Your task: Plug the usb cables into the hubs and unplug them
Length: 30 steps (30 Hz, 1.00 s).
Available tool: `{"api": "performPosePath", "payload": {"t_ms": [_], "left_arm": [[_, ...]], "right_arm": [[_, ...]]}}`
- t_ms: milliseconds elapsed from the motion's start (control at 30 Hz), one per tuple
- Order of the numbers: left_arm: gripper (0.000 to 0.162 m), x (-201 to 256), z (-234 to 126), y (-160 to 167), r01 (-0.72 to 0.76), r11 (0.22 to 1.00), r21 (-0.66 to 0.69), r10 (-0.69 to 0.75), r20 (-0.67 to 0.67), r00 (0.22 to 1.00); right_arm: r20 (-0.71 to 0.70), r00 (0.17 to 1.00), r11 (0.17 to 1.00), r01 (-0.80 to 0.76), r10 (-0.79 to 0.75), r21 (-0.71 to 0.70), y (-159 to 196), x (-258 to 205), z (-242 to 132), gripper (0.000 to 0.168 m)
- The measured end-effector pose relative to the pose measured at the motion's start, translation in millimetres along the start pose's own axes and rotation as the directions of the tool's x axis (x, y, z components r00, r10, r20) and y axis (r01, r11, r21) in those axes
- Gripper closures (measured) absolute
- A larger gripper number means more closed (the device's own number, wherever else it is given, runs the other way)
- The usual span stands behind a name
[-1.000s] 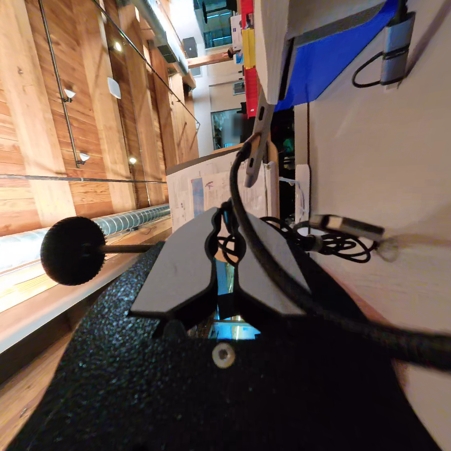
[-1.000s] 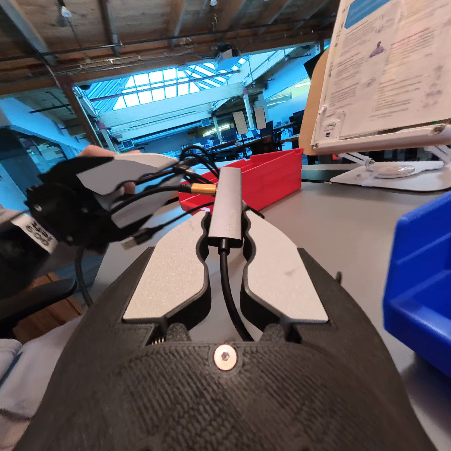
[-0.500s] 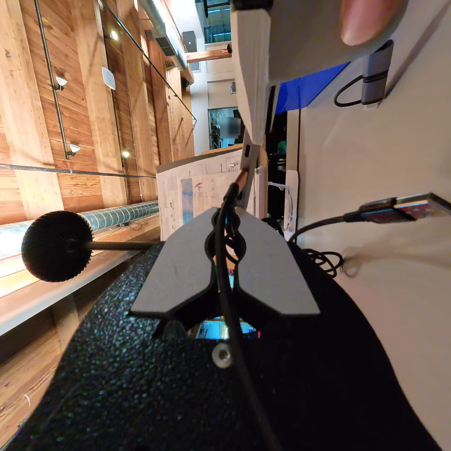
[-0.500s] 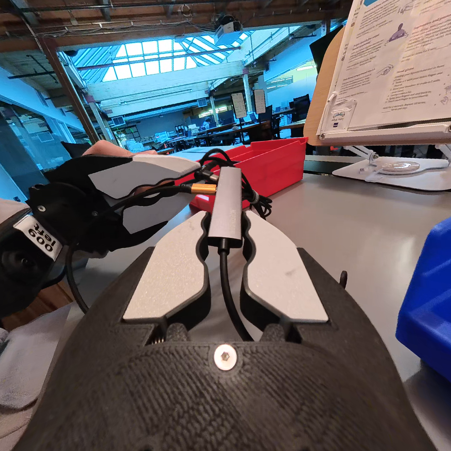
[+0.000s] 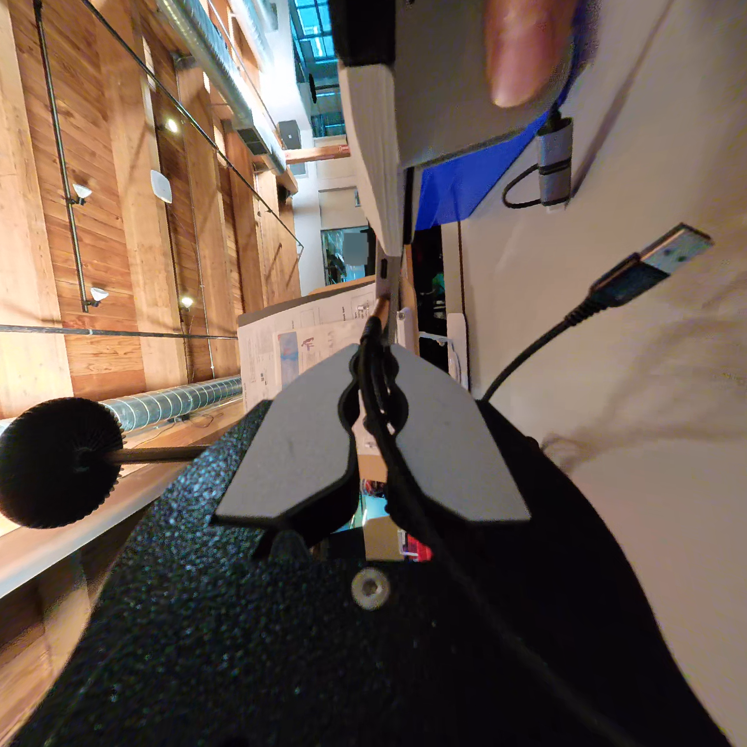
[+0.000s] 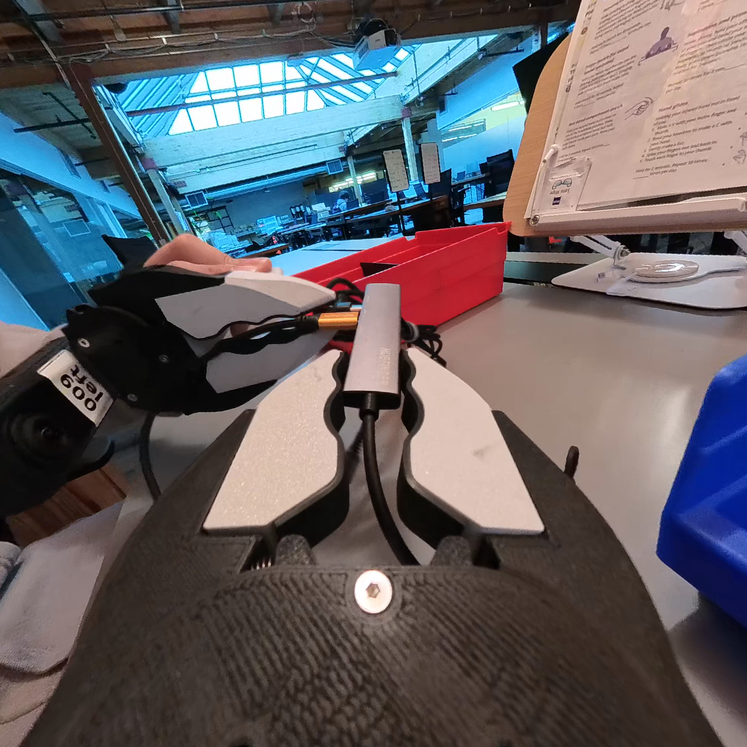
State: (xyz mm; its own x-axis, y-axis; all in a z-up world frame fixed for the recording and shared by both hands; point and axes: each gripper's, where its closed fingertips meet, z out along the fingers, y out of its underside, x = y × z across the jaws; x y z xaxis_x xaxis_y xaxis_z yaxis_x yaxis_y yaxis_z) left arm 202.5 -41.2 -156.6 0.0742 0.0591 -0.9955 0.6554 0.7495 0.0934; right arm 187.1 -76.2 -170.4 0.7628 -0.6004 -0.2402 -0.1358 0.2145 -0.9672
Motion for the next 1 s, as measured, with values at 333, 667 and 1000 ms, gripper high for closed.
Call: {"api": "performPosePath", "payload": {"t_ms": [333,667,1000], "left_arm": [[0.154,-4,-1,6,-0.091,0.993,-0.071,0.094,0.049,0.994],[0.155,6,0,3,-0.050,0.998,0.027,0.052,-0.047,0.998],[0.152,9,-2,1,0.007,0.996,0.091,0.001,-0.091,0.996]], "right_arm": [[0.011,1.000,1.000,-0.007,0.007,-0.007,1,-1,1,0.144],[0.018,1.000,1.000,-0.002,0.002,-0.028,4,-2,2,0.143],[0.044,0.999,0.999,0.014,-0.012,-0.033,4,-7,3,0.144]]}}
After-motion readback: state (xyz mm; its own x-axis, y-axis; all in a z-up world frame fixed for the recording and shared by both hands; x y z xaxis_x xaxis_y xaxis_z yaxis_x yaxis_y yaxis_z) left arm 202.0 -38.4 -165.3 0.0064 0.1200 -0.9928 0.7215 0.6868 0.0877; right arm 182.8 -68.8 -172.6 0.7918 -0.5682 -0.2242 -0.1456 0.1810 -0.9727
